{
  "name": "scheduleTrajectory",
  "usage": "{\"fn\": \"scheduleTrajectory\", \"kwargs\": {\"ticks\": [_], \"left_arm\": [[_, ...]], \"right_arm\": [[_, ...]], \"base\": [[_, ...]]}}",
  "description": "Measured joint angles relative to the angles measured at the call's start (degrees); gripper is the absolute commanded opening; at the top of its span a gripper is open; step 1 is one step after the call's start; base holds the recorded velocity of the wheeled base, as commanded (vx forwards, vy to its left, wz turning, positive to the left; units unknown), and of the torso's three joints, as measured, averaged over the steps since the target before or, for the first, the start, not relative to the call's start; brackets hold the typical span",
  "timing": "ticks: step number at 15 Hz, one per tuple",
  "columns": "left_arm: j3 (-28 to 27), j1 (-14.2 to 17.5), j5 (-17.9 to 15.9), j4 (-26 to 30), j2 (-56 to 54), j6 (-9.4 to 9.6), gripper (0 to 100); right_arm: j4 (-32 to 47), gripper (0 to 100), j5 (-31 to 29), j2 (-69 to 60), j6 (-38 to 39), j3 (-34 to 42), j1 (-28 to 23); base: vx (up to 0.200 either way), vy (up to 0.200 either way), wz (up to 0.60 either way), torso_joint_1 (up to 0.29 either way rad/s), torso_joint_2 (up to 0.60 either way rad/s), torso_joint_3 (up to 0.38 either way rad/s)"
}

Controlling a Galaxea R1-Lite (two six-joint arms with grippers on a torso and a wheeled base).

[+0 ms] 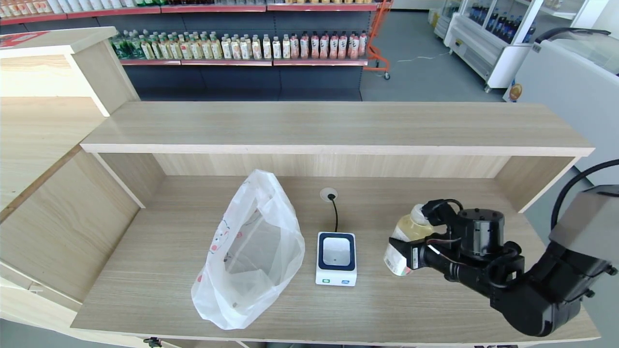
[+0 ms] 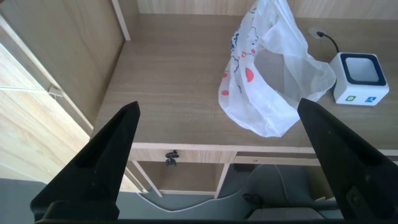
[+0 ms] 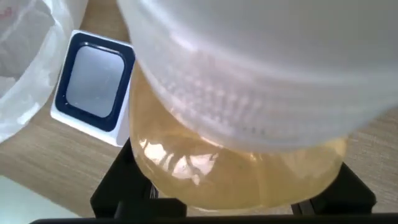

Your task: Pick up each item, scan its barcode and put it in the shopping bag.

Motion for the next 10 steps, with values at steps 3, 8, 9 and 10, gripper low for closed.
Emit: {"fn": "scheduleTrajectory", "kwargs": {"ticks": [3, 8, 9, 10], "left_arm": [[0.0, 0.0, 0.0, 0.0, 0.0, 0.0, 100], [0.0, 0.0, 0.0, 0.0, 0.0, 0.0, 100], [0.0, 0.0, 0.0, 0.0, 0.0, 0.0, 100], [0.0, 0.0, 0.0, 0.0, 0.0, 0.0, 100]], "right_arm": [[16.7, 0, 20.4, -13.5, 3.4, 0.3, -3.4], [25.3, 0, 40.7, -30.8, 11.9, 3.0, 1.2], [25.4, 0, 40.9, -33.0, 14.7, 3.1, 3.8], [25.5, 0, 41.0, -34.8, 15.8, 3.1, 5.9]], "base": [[0.0, 0.0, 0.0, 0.0, 0.0, 0.0], [0.0, 0.0, 0.0, 0.0, 0.0, 0.0], [0.0, 0.0, 0.0, 0.0, 0.0, 0.0], [0.0, 0.0, 0.0, 0.0, 0.0, 0.0]]}}
